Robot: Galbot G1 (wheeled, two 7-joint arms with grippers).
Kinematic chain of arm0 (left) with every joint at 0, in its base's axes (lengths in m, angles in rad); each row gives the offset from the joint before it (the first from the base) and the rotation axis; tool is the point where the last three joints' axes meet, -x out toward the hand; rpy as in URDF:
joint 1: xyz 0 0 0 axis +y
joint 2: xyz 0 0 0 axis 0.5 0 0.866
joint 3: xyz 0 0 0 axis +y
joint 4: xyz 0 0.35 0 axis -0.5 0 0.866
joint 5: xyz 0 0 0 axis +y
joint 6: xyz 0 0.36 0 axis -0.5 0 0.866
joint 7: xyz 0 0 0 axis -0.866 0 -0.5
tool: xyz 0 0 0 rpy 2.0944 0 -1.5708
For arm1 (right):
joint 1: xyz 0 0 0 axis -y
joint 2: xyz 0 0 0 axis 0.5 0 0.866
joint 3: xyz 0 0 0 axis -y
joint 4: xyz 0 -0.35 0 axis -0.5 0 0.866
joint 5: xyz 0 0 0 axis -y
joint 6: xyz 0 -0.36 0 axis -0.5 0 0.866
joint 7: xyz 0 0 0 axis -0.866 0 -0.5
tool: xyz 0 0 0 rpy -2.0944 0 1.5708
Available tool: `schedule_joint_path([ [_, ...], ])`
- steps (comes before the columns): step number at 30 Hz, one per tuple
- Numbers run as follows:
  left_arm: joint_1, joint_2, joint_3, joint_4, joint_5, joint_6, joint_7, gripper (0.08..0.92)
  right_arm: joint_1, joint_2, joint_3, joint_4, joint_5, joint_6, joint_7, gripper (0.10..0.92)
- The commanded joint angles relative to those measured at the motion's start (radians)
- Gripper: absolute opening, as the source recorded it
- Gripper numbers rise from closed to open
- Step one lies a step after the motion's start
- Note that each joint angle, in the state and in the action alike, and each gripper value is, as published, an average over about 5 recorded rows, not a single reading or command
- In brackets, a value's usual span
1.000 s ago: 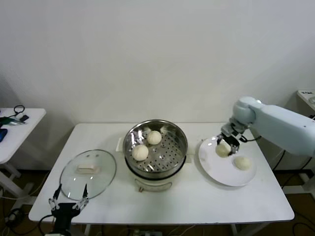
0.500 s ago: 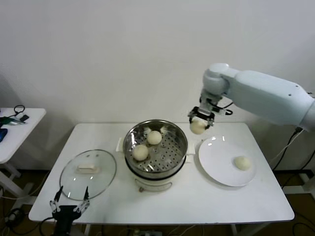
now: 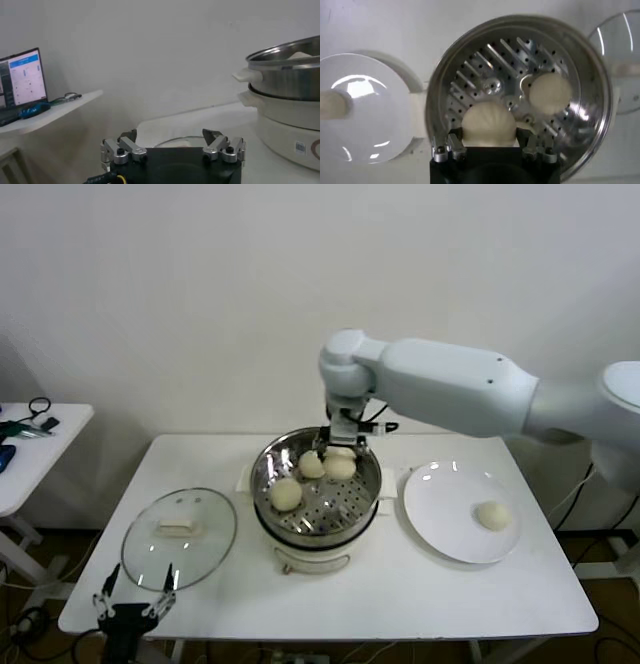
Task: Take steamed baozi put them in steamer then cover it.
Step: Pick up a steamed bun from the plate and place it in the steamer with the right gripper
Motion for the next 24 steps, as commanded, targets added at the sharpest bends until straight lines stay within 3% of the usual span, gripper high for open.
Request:
schedule_joint_path([
  [1,0.005,0.000,-0.002,0.001,-0.006,-0.004,0.000,0.823,-0.061,0.124,-0.040,0.005,-0.013,0.025,-0.008,0.696],
  [19,-0.007,0.008,0.002,0.027,-0.035,-0.012,-0.002,0.823,-0.088,0.109,-0.087,0.039,0.026,0.004,-0.005,0.705],
  [24,-0.009,0.008,0.004,0.027,-0.035,-0.012,-0.002,0.823,-0.085,0.101,-0.077,0.036,0.006,0.004,-0.009,0.795],
])
